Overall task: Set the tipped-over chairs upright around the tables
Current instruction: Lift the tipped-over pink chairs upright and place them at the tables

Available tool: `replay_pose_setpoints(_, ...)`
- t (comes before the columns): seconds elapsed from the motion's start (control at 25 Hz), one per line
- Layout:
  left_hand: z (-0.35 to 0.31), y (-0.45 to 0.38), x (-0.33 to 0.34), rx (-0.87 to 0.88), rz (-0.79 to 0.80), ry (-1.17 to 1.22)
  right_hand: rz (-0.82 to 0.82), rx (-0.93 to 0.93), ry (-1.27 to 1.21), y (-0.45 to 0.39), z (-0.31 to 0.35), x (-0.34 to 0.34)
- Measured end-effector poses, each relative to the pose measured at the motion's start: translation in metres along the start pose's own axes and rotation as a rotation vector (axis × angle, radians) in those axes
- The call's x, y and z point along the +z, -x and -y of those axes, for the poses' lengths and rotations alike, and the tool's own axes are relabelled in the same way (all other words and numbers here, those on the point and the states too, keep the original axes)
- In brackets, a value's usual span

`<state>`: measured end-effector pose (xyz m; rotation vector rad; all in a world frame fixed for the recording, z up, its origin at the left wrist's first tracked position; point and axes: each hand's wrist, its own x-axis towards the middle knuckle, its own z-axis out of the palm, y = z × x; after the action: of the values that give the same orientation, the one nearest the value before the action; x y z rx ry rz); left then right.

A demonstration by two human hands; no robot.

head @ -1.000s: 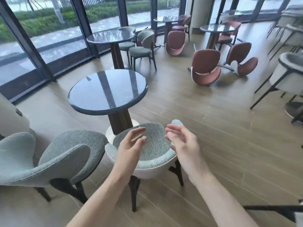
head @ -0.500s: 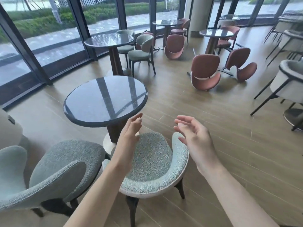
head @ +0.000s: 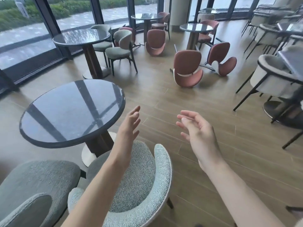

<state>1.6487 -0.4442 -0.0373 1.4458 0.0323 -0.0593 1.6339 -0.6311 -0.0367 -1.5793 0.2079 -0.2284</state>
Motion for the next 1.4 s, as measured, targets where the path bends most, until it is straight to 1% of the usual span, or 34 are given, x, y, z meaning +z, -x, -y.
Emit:
replay_pose_setpoints(0.12,0.011,-0.042,0.048,-0.023,0.002,-0.001,-0.006,0.015,0.009,-0.047,-0.011,-0.035)
replay_pose_setpoints(0.28,0.030,-0.112,0.149,-0.080,0.006,0.030,-0.004,0.050,0.018,-0.136,-0.020,-0.109)
replay_pose_setpoints(0.44,0.034,-0.180,0.238,-0.082,0.004,0.051,0.027,0.062,0.038,-0.226,-0.017,-0.180)
replay_pose_setpoints(0.6,0.034,-0.232,0.279,-0.060,-0.039,0.103,0.072,0.053,0.038,-0.294,-0.013,-0.207)
replay_pose_setpoints(0.72,0.035,-0.273,0.287,-0.030,-0.103,0.115,0.135,0.040,0.024,-0.348,-0.013,-0.203)
replay_pose_setpoints(0.84,0.037,-0.328,0.281,-0.030,-0.210,0.120,0.211,0.052,0.007,-0.409,-0.016,-0.182)
replay_pose_setpoints(0.96,0.035,-0.394,0.271,-0.014,-0.260,0.094,0.265,0.062,-0.006,-0.479,-0.017,-0.152)
replay_pose_setpoints(1.12,0.019,-0.492,0.265,0.005,-0.242,0.069,0.293,0.051,-0.044,-0.583,-0.012,-0.109)
replay_pose_setpoints(1.24,0.003,-0.583,0.270,-0.009,-0.209,0.044,0.266,0.052,-0.058,-0.668,-0.008,-0.082)
replay_pose_setpoints(1.28,0.000,-0.617,0.276,-0.014,-0.184,0.039,0.251,0.055,-0.066,-0.698,-0.008,-0.079)
replay_pose_setpoints(1.4,-0.005,-0.684,0.294,-0.023,-0.127,0.047,0.193,0.069,-0.067,-0.758,-0.009,-0.081)
